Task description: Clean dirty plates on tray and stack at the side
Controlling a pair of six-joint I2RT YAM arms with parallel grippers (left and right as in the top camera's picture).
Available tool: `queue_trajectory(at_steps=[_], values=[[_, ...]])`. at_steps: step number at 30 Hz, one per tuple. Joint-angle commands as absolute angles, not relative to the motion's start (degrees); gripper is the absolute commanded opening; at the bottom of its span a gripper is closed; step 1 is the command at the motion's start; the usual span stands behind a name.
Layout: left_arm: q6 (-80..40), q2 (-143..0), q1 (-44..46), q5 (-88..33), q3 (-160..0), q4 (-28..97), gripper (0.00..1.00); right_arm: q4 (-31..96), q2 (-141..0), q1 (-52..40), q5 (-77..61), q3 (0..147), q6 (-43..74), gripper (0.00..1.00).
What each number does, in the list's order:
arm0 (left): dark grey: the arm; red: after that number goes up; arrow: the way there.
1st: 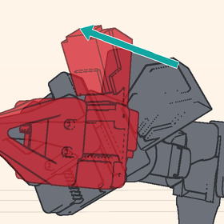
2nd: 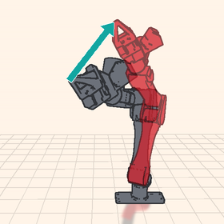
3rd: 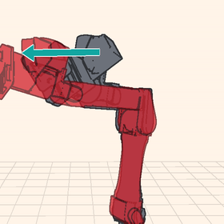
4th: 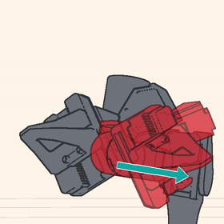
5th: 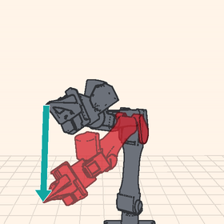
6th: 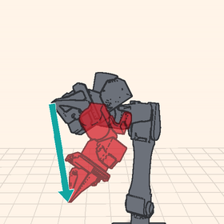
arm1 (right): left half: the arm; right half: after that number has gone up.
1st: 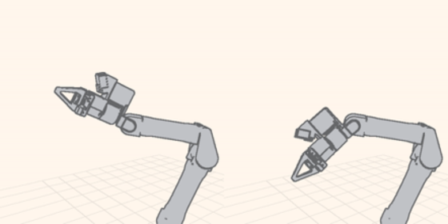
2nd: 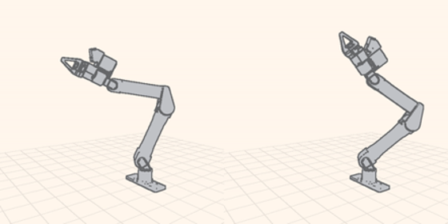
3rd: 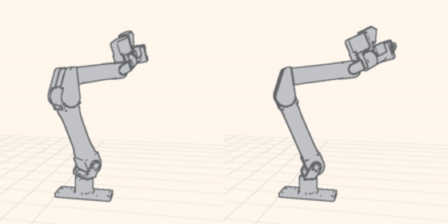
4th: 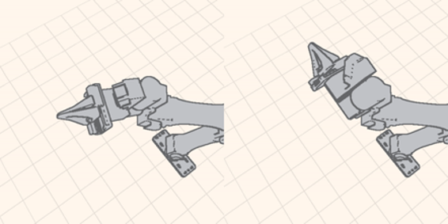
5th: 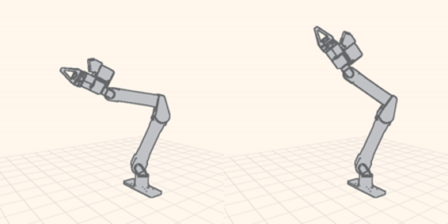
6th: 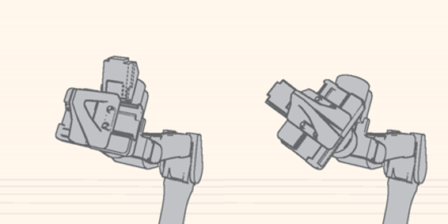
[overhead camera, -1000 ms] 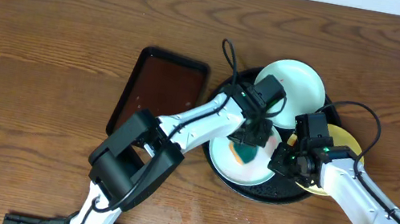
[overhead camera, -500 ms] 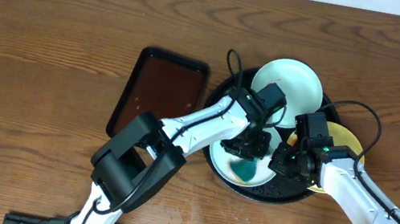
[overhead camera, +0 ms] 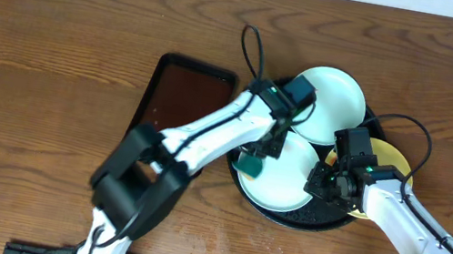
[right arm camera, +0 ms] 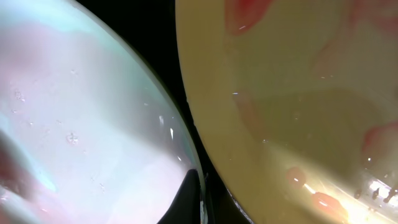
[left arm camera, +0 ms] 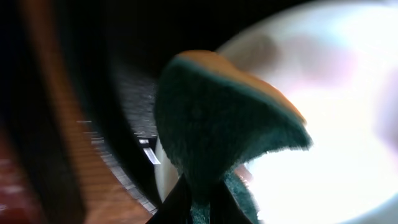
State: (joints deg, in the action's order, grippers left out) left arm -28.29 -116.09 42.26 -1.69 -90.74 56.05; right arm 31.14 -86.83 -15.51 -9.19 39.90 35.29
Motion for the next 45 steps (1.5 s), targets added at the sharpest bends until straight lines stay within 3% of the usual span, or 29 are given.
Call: queue_trajectory(at_steps=[1,12,18,29,35,45], values=[[-28.0,-108.2,40.8,2.9,-93.3,57.1,0.07,31.0,-88.1,-15.5,-4.9,38.8,31.6,0.01],[-25.1,-103.7,25.7,3.1,-90.1,60.1,0.08,28.4,-87.4,-15.5,-9.2,39.6,19.8,0.01],[-21.6,-103.9,18.2,0.2,-83.5,56.2,0.08,31.9,-79.4,-15.6,-7.2,43.2,19.7,0.01],[-19.9,-103.9,14.4,-2.7,-81.5,55.2,0.08,32.7,-64.6,-24.0,18.7,44.3,17.0,0.01],[-19.5,-103.6,14.4,-5.6,-81.5,55.2,0.31,32.1,-63.8,-33.3,34.9,44.3,11.8,0.01],[-19.5,-98.3,14.4,-5.6,-81.5,57.5,0.34,29.5,-63.7,-50.0,55.0,44.4,3.1,0.01]])
